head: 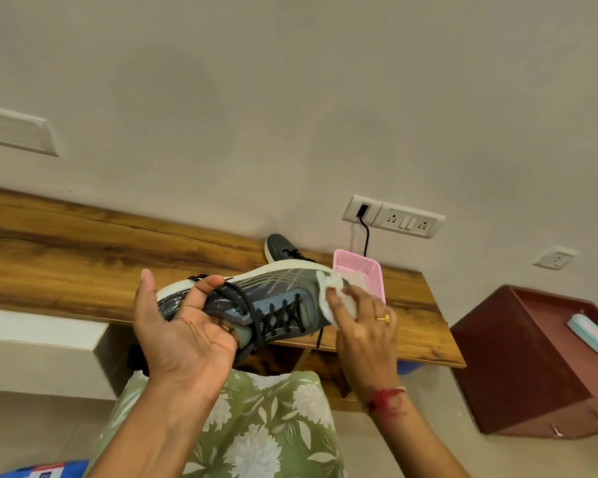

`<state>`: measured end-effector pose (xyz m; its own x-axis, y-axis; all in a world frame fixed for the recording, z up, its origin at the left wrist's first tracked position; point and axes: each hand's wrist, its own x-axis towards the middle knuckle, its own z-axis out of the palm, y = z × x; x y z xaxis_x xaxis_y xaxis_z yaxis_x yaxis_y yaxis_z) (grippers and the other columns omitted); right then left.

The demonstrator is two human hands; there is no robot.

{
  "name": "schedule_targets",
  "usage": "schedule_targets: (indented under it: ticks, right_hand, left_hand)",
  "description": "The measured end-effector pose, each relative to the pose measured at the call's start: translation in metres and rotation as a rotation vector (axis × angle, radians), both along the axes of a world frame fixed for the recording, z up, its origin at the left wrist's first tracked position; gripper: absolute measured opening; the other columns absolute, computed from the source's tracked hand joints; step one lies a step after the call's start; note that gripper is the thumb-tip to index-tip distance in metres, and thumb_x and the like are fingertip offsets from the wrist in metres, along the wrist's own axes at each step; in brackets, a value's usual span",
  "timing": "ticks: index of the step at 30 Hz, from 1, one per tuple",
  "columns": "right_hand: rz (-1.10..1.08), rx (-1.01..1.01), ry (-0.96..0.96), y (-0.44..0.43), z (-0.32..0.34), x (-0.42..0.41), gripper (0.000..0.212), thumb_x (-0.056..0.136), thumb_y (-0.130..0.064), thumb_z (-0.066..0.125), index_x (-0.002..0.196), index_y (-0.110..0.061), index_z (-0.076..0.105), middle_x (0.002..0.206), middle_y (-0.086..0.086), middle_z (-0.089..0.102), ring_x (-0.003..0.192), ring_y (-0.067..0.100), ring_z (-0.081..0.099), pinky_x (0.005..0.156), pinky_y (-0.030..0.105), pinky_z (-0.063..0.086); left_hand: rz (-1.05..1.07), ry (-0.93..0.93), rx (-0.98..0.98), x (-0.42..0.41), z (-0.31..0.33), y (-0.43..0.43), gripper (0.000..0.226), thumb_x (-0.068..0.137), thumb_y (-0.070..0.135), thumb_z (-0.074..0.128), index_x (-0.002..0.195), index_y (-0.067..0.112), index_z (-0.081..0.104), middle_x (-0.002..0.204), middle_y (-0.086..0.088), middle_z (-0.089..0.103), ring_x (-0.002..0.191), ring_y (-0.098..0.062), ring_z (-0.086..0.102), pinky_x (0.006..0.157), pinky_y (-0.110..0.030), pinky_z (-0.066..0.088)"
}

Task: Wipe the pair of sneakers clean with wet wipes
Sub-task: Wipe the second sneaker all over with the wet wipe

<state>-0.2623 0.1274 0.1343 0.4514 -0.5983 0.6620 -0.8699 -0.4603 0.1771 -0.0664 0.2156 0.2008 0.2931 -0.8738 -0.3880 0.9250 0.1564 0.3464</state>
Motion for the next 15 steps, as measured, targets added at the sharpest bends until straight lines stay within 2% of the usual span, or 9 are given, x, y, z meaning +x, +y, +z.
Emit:
schedule_targets:
  ticks: [1,3,5,7,10,12,14,15]
  right_hand:
    - [-0.054,-0.006,-0.035,-0.005,0.003,-0.006,0.068,0.061,-0.003,0.077,0.122,-0.017,0.050,0.109,0.014,0.056,0.091,0.031,0.055,0.069,0.043,0.048]
    - [-0.078,-0.016,-0.096,-0.005,0.002,-0.005,0.064,0.061,0.000,0.075,0.120,-0.014,0.055,0.110,0.013,0.050,0.092,0.031,0.051,0.068,0.044,0.048]
    - [0.011,-0.041,-0.023,0.000,-0.006,0.002,0.051,0.070,-0.002,0.061,0.119,-0.014,0.055,0.113,0.010,0.043,0.094,0.027,0.044,0.069,0.041,0.048]
    - [0.018,-0.016,0.051,0.001,-0.007,0.000,0.046,0.077,-0.009,0.043,0.121,-0.017,0.051,0.114,0.010,0.046,0.093,0.026,0.046,0.069,0.039,0.047]
    - [-0.088,0.009,-0.057,-0.008,0.003,-0.005,0.049,0.078,-0.013,0.034,0.122,-0.018,0.053,0.111,0.012,0.050,0.091,0.029,0.049,0.067,0.039,0.046]
    - [-0.062,0.011,-0.090,-0.003,-0.001,0.005,0.047,0.078,-0.013,0.035,0.121,-0.018,0.050,0.112,0.010,0.043,0.094,0.026,0.043,0.066,0.040,0.048]
    - [0.016,-0.002,-0.028,0.003,-0.010,0.010,0.045,0.076,-0.009,0.050,0.121,-0.016,0.052,0.114,0.010,0.042,0.095,0.026,0.042,0.068,0.042,0.049]
    - [0.030,0.002,0.006,0.001,-0.009,0.007,0.051,0.072,-0.007,0.061,0.122,-0.016,0.053,0.115,0.011,0.044,0.095,0.027,0.044,0.069,0.042,0.049]
  left_hand:
    - [0.002,-0.005,0.003,-0.001,-0.001,0.000,0.061,0.081,0.069,0.043,0.085,0.012,0.062,0.084,-0.015,0.071,0.089,-0.030,0.067,0.078,-0.044,0.052]
    - [0.001,-0.007,0.002,-0.004,-0.002,-0.001,0.060,0.081,0.069,0.043,0.084,0.012,0.061,0.082,-0.014,0.070,0.087,-0.029,0.067,0.076,-0.042,0.051]
    - [0.001,-0.003,0.008,-0.004,-0.002,-0.003,0.061,0.081,0.069,0.043,0.084,0.011,0.061,0.081,-0.014,0.070,0.087,-0.028,0.066,0.075,-0.041,0.051]
    - [0.001,-0.001,0.011,-0.003,-0.002,-0.004,0.062,0.081,0.070,0.043,0.084,0.011,0.061,0.087,-0.016,0.070,0.091,-0.030,0.067,0.079,-0.044,0.052]
    - [-0.004,0.025,0.008,-0.005,-0.002,-0.005,0.061,0.080,0.069,0.045,0.084,0.011,0.062,0.104,-0.023,0.068,0.102,-0.038,0.065,0.088,-0.053,0.049]
    - [-0.008,0.018,0.016,-0.007,-0.002,-0.005,0.060,0.080,0.069,0.045,0.084,0.011,0.061,0.105,-0.023,0.068,0.102,-0.039,0.065,0.086,-0.052,0.050]
    - [-0.014,0.008,0.019,-0.007,-0.002,-0.006,0.060,0.079,0.069,0.046,0.085,0.011,0.062,0.109,-0.023,0.067,0.104,-0.039,0.064,0.085,-0.052,0.050]
    - [-0.014,0.007,0.017,-0.006,-0.003,-0.005,0.060,0.077,0.069,0.047,0.086,0.011,0.062,0.112,-0.024,0.066,0.105,-0.040,0.064,0.087,-0.052,0.050]
